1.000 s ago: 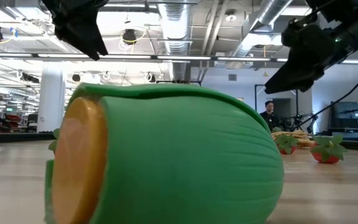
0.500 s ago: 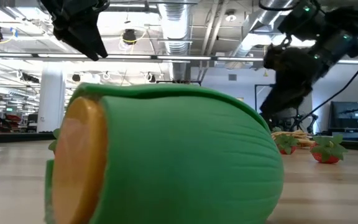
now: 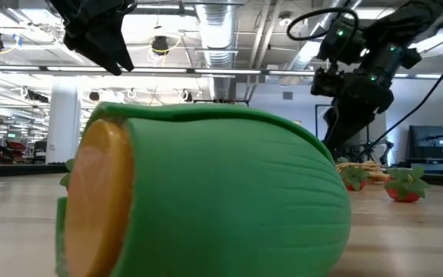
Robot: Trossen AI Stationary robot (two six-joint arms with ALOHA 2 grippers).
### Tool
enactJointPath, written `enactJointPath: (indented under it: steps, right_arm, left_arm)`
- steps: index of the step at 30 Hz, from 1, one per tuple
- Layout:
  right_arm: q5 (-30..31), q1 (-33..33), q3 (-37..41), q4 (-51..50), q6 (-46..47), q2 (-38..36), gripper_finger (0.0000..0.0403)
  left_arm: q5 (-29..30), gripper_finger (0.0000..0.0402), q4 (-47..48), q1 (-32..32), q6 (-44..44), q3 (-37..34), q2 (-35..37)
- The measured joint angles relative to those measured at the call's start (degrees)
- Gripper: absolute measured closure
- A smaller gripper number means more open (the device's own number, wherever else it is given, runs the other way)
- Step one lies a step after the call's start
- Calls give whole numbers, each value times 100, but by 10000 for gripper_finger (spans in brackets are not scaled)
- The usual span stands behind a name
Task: Pick and placing Produce into tupperware
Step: Put the top right pink peach into the transparent bin
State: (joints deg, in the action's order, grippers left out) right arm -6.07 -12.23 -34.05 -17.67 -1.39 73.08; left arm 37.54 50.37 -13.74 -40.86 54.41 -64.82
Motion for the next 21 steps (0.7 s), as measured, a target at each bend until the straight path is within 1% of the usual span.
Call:
enactJointPath:
  steps: [8,15,21]
  right_arm:
    - [-299,-30,-133,25,-495,510,143]
    - [-307,-30,-128,54,-467,699,144]
    - [-296,-73,-124,180,-326,795,154]
  left_arm:
    - [0,95,7,0,-44,0,0]
    - [1,95,27,0,-46,0,0]
    - [78,95,38,0,-38,0,0]
